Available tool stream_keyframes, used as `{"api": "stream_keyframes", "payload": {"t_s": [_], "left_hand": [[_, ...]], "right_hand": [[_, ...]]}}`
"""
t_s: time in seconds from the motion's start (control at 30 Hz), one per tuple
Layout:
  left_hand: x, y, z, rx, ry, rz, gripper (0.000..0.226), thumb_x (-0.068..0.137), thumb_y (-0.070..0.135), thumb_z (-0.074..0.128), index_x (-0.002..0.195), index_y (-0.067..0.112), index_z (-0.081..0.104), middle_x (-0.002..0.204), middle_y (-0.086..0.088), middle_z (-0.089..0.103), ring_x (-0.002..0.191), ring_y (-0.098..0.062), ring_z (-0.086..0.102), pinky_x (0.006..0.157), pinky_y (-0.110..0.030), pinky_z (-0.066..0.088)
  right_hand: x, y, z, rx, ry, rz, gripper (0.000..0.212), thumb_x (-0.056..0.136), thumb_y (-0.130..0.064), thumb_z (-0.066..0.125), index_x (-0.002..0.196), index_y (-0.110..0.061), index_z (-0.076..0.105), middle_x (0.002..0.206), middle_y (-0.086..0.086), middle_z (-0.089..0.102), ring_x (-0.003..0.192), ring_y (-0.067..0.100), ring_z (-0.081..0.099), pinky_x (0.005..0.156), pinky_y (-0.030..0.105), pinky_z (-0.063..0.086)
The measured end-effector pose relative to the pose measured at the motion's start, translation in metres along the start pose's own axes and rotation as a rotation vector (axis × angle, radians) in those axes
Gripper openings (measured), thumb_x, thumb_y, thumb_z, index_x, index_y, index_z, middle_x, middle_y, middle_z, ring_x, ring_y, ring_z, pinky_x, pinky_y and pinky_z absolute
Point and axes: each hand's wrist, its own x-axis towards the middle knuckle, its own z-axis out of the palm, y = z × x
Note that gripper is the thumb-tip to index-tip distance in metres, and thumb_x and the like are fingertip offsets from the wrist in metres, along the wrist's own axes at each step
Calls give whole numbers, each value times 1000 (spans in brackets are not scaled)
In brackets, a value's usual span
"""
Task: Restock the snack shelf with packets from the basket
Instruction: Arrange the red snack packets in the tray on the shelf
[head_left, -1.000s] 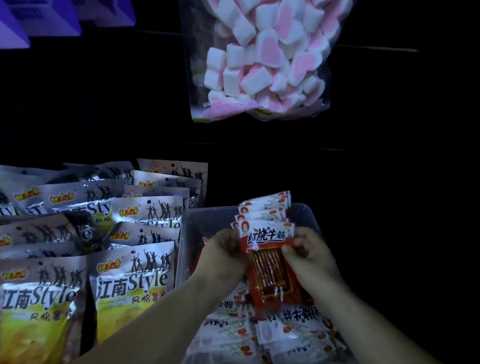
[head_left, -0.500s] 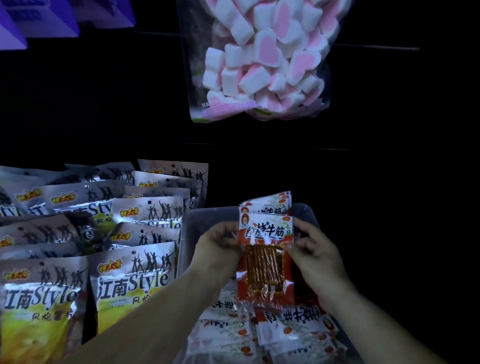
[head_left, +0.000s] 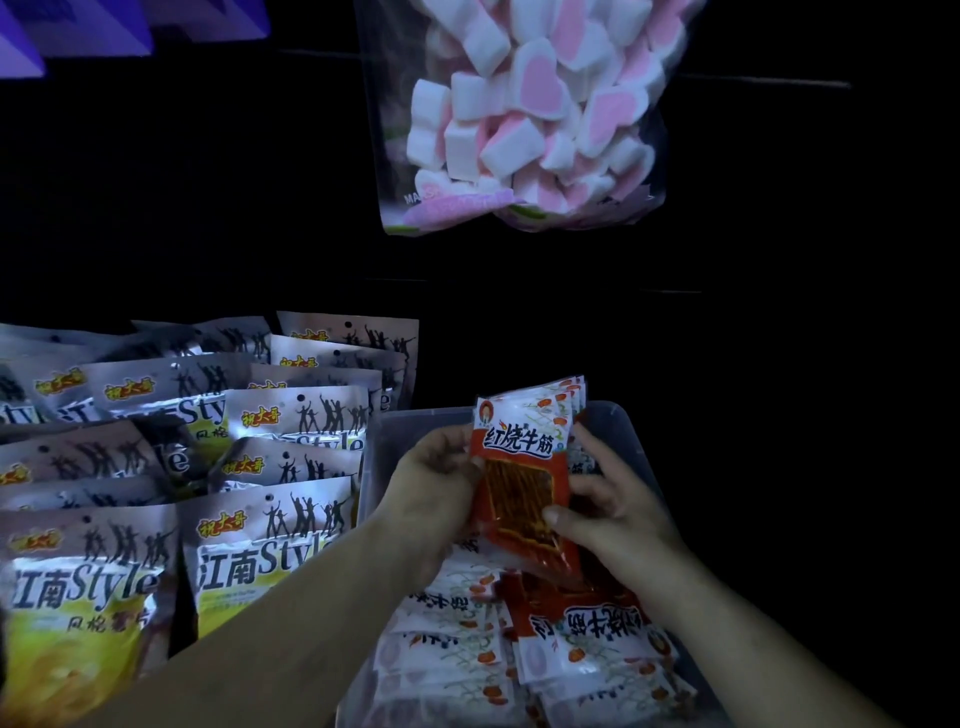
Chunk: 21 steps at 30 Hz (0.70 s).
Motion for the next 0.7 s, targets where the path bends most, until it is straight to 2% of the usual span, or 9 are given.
{"api": "stream_keyframes", "payload": {"t_s": [0.07, 0.13, 0.23, 0.37, 0.47, 0.53, 0.63, 0.67, 0.7], "left_hand": [[-2, 1, -1, -72, -67, -22, 19, 102, 10, 58, 120, 9, 65, 109, -17, 76, 98, -35, 74, 78, -53, 63], [-7, 0, -2, -83, -174, -44, 20, 98, 6, 63, 117, 1, 68, 111, -24, 74, 101, -41, 73, 78, -59, 62], [-9, -3, -2, 16, -189, -39, 19, 98, -4, 58, 105, 3, 74, 105, -19, 76, 95, -35, 75, 77, -55, 62], [-9, 1, -7, 18, -131, -84, 18, 103, 4, 52, 114, 6, 66, 105, -15, 77, 93, -32, 77, 70, -49, 63], [-9, -1, -10, 15, -106, -93, 18, 104, 5, 51, 117, 7, 63, 106, -15, 76, 94, -32, 76, 70, -47, 63], [-10, -2, -9, -26, -123, -94, 19, 104, 4, 50, 118, 6, 61, 109, -16, 75, 98, -33, 75, 73, -50, 63], [-10, -5, -6, -55, -151, -40, 19, 103, 3, 50, 118, 7, 62, 112, -16, 75, 104, -33, 73, 79, -51, 62], [-11, -6, -3, -38, -161, -6, 19, 103, 3, 52, 117, 7, 63, 112, -15, 75, 105, -33, 73, 83, -53, 61], [-12, -8, 0, -10, -178, 35, 19, 102, 3, 54, 116, 9, 65, 112, -13, 75, 106, -32, 73, 87, -54, 61]], "right_hand": [[1, 2, 0, -34, 51, -14, 78, 88, -12, 80, 138, -60, 47, 103, -10, 70, 94, -1, 69, 74, 18, 56], [2, 4, 0, -19, 118, -11, 62, 90, -8, 77, 125, -55, 58, 101, -1, 63, 93, 6, 68, 69, 12, 55], [3, 1, 0, 4, 127, -16, 50, 94, -8, 71, 117, -52, 63, 103, -2, 62, 94, 8, 69, 68, 13, 56], [-1, -1, 1, 54, 65, -13, 43, 101, -11, 63, 129, -43, 64, 119, -16, 62, 91, -14, 66, 63, 12, 55], [-2, -1, 2, 33, 67, -15, 36, 101, -13, 62, 116, -45, 69, 123, -16, 67, 104, -4, 67, 79, 16, 55], [-1, 1, 3, -21, 93, 0, 28, 100, -16, 65, 102, -42, 73, 119, -16, 70, 109, 1, 64, 82, 18, 51], [0, 2, 4, -34, 100, 24, 18, 98, -30, 68, 99, -48, 72, 117, -18, 69, 110, 5, 64, 84, 24, 52], [-2, -1, 4, -18, 75, 24, 14, 95, -40, 71, 103, -51, 72, 120, -22, 66, 112, 1, 63, 85, 22, 51], [-4, -3, 4, 3, 40, 14, 20, 87, -50, 74, 107, -54, 71, 122, -26, 64, 112, -4, 62, 85, 18, 50]]}}
